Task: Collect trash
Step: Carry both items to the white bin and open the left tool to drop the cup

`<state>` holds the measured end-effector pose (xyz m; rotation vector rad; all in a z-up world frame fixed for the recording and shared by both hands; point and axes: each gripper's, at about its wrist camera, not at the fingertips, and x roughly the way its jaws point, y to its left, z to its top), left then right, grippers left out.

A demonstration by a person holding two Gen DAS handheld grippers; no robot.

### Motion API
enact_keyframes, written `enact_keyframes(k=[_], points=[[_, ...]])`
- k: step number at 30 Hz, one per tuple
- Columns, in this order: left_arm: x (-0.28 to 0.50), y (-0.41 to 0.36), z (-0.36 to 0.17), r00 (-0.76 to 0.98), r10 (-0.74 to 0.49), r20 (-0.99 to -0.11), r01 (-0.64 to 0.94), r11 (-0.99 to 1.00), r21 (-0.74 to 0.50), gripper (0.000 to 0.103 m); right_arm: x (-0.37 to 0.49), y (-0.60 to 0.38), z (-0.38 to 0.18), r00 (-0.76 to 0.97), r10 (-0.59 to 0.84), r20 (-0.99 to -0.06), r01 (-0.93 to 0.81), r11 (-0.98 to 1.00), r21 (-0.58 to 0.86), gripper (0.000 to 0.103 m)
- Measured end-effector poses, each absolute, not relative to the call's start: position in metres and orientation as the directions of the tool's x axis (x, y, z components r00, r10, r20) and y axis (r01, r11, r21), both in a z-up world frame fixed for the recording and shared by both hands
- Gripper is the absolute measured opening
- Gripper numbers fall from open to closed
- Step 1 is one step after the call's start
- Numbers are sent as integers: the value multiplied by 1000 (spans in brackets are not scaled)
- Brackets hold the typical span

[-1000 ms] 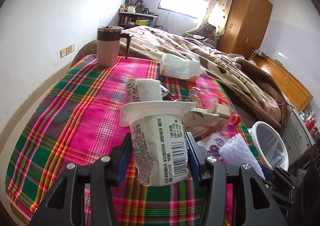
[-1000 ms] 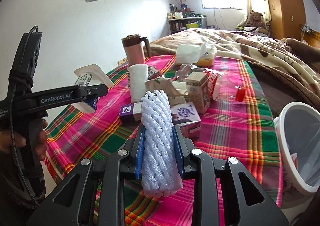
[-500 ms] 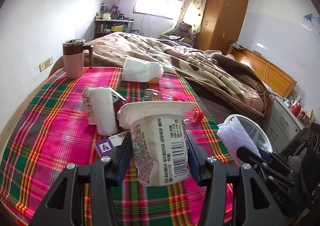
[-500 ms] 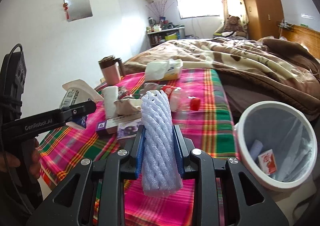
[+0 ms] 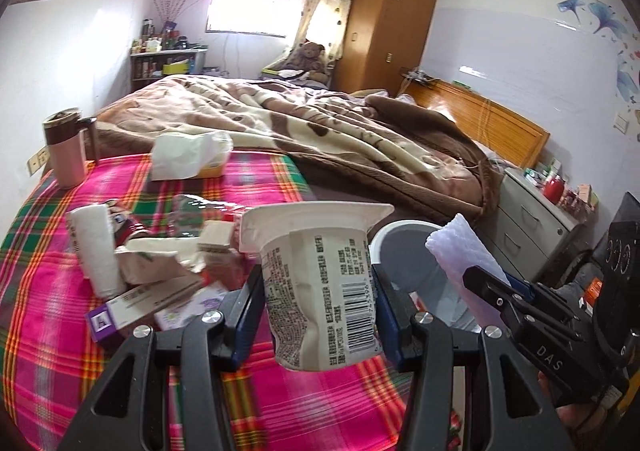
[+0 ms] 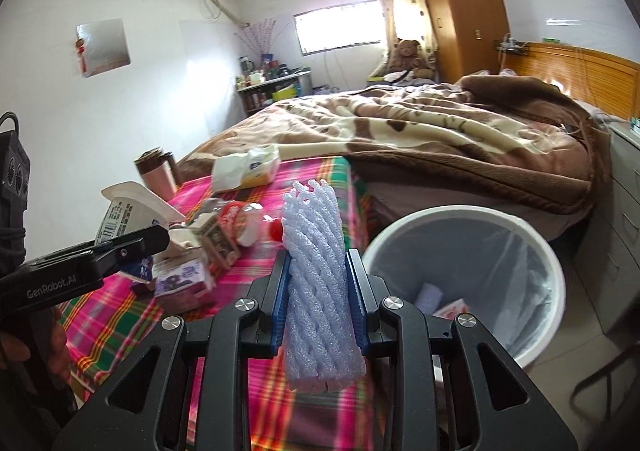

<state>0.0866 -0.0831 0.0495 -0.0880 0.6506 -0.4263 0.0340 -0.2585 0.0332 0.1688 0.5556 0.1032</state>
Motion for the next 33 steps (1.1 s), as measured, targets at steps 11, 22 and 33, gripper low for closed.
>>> enact_keyframes(k=[11, 22, 33], points=[[99, -153, 46, 640, -500, -583, 481, 853, -203, 53, 41, -310, 24, 837, 24, -547, 97, 977, 192, 28], [113, -210, 22, 571, -524, -632, 535, 821, -197, 53, 48, -349, 8, 805, -26, -592, 177, 964, 198, 28], [122, -238, 11, 545, -516, -661, 553, 814, -180, 53, 56, -364, -3, 772, -51, -633, 213, 960, 182, 29]])
